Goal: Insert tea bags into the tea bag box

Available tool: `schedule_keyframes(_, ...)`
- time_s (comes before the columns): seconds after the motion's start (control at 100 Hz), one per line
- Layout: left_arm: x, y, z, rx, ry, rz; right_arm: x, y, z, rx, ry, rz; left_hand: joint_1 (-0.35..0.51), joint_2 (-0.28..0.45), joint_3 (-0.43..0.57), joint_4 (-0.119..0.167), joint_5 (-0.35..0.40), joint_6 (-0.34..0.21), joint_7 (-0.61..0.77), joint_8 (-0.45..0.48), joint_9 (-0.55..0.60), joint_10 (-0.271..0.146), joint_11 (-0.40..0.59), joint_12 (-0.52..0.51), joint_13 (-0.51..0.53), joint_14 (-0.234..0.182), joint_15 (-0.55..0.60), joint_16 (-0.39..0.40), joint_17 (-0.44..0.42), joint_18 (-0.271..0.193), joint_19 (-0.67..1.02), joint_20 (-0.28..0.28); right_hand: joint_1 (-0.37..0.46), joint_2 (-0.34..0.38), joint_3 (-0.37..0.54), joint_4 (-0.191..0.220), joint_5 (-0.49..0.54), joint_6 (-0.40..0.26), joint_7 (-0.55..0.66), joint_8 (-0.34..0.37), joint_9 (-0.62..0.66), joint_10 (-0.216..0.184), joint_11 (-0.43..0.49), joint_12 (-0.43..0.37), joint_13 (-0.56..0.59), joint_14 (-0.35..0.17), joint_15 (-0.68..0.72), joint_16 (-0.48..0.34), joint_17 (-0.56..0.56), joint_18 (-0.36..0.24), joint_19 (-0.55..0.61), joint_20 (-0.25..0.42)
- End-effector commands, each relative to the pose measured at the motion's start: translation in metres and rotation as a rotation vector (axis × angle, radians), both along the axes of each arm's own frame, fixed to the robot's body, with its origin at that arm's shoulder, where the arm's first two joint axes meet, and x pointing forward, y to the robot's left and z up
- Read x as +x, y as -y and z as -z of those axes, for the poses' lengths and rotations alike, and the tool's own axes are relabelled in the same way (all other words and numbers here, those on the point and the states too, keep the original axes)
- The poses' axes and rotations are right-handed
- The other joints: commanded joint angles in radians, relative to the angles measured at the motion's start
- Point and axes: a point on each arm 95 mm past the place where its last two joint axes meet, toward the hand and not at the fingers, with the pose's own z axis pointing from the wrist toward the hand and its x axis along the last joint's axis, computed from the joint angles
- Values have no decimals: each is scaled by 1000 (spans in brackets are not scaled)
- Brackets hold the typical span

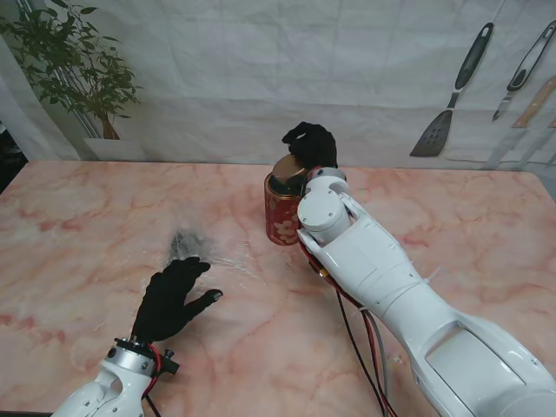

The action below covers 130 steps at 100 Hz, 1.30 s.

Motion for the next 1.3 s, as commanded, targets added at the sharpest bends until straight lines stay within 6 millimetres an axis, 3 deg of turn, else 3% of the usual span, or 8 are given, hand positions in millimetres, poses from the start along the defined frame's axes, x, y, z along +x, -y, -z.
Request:
schedule_keyframes(0.0, -1, 0, 1, 2, -9, 4, 0, -8, -5, 9, 9, -24, 20, -7, 9, 12, 23, 10, 1, -2, 1, -22, 7, 11, 7, -21, 4, 10, -9, -27, 17, 3, -23, -2, -18, -66, 2, 107, 73, 24, 9, 65, 66, 33, 173, 13, 306, 92, 40, -11, 50, 5)
schedule_keyframes(0.64, -3, -2, 1, -3, -9, -3, 1, -28, -3, 26, 6, -50, 19, -6, 10, 12, 24, 10, 2, 0, 1, -22, 7, 11, 7, -23, 4, 10, -11, -29, 16, 2, -22, 0, -17, -66, -1, 108, 73, 27, 5, 68, 68, 34, 170, 13, 311, 94, 39, -12, 52, 7)
schedule_keyframes(1.04, -3, -4, 2, -9, -11, -9, 2, -19, 7, 11, -25, -48, 20, -7, 10, 12, 26, 10, 3, 1, 4, -22, 9, 12, 9, -24, 4, 10, -11, -29, 15, 1, -25, 5, -20, -66, -1, 105, 73, 26, 1, 66, 69, 35, 165, 14, 313, 95, 35, -13, 52, 8)
schedule_keyframes(1.29, -3, -3, 2, -11, -10, -2, 3, -10, 11, -2, -36, -40, 19, -6, 9, 12, 26, 8, 3, 2, 6, -24, 10, 13, 11, -25, 4, 11, -11, -29, 15, 1, -30, 30, -41, -63, -15, 91, 68, 28, -23, 62, 88, 48, 128, 12, 362, 119, -20, -31, 108, 42)
